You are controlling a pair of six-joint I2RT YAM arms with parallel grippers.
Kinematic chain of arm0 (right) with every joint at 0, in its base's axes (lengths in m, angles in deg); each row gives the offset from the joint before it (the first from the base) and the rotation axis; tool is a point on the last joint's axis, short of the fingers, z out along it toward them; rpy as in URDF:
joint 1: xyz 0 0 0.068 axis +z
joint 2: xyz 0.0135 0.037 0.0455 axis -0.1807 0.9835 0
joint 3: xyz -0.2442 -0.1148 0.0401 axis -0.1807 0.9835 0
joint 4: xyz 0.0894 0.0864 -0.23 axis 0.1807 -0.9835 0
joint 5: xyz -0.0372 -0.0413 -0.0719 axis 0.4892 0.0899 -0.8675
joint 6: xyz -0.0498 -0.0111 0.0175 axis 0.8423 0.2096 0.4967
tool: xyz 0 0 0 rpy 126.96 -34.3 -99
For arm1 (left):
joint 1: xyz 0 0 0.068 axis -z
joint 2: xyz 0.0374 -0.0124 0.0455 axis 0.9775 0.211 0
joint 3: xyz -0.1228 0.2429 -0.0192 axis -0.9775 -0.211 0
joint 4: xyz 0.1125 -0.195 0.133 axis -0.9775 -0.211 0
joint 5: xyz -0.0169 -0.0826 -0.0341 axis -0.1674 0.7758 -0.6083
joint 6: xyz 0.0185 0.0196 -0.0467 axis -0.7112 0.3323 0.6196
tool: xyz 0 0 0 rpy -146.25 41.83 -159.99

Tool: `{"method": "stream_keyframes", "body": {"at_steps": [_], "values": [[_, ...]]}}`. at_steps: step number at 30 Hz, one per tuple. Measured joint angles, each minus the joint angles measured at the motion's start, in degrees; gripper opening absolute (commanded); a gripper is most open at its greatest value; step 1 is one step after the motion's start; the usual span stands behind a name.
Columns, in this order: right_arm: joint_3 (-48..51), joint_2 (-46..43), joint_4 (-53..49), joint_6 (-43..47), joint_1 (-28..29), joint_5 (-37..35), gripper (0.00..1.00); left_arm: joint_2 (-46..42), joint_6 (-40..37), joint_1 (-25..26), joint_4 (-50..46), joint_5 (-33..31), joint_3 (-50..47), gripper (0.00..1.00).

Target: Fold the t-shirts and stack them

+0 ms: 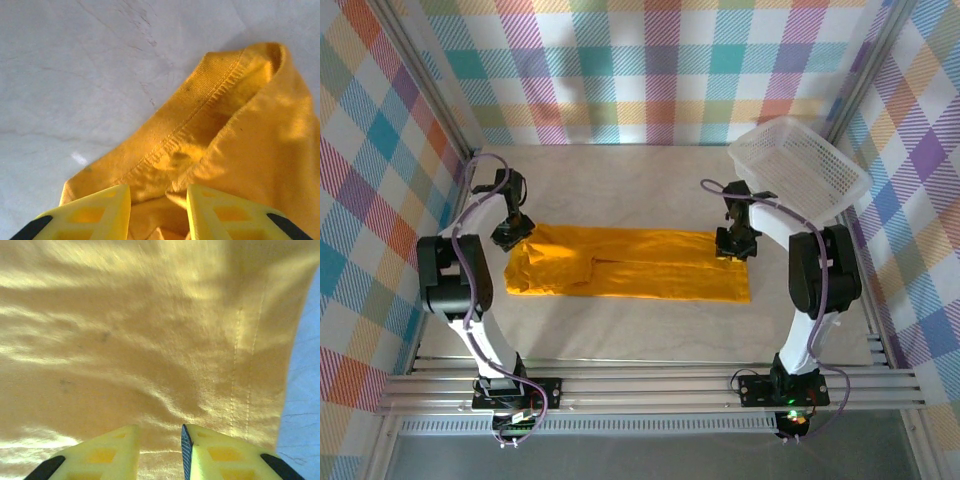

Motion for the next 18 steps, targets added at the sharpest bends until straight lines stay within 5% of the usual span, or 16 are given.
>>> {"method": "stream_keyframes", "body": {"at_steps": [7,12,18], "values": [[-9.57,4.17,-0.61,3.34,0.0,-1.42,0.25,-11.67,15.91,8.39,-0.5,6.78,-9.94,0.24],[-15.67,12.87,-1.7,3.82,0.0,-2.21,0.24,2.01,22.64,8.31,-0.07,9.53,-6.51,0.21],[-14.14,13.86,-4.55,0.76,0.37,-3.39,0.21,19.12,22.51,4.66,-6.1,10.82,14.56,0.2]]}}
